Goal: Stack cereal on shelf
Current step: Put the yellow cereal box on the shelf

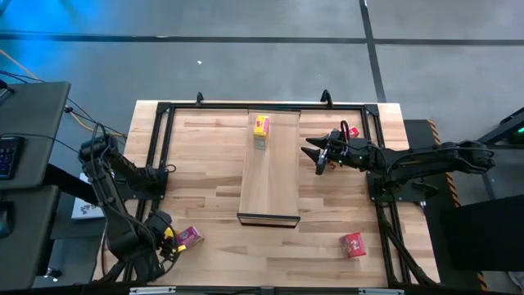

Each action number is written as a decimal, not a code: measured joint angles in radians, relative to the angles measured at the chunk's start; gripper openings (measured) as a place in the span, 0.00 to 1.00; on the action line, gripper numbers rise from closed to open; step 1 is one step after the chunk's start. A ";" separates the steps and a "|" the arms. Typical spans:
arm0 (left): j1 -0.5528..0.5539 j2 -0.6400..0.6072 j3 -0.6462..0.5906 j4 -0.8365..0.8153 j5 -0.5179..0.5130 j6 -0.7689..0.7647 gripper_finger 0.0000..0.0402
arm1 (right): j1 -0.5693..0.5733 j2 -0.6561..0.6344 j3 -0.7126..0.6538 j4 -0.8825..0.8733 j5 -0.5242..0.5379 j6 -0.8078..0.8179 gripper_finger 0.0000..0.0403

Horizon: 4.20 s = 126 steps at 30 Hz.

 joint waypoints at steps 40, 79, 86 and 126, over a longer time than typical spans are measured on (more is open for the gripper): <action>0.000 0.017 -0.118 0.132 0.007 -0.007 0.53 | 0.000 0.000 0.000 -0.009 0.000 0.011 0.49; 0.098 -0.450 -0.117 -0.025 -0.543 0.190 0.33 | 0.000 0.000 0.000 -0.023 0.000 0.016 0.49; 0.223 -0.484 -0.078 0.049 -0.593 0.440 0.33 | 0.000 0.000 0.000 -0.022 0.000 0.016 0.49; 0.892 0.108 0.501 0.282 -0.266 2.236 0.33 | 0.000 0.000 0.000 -0.042 0.011 0.036 0.49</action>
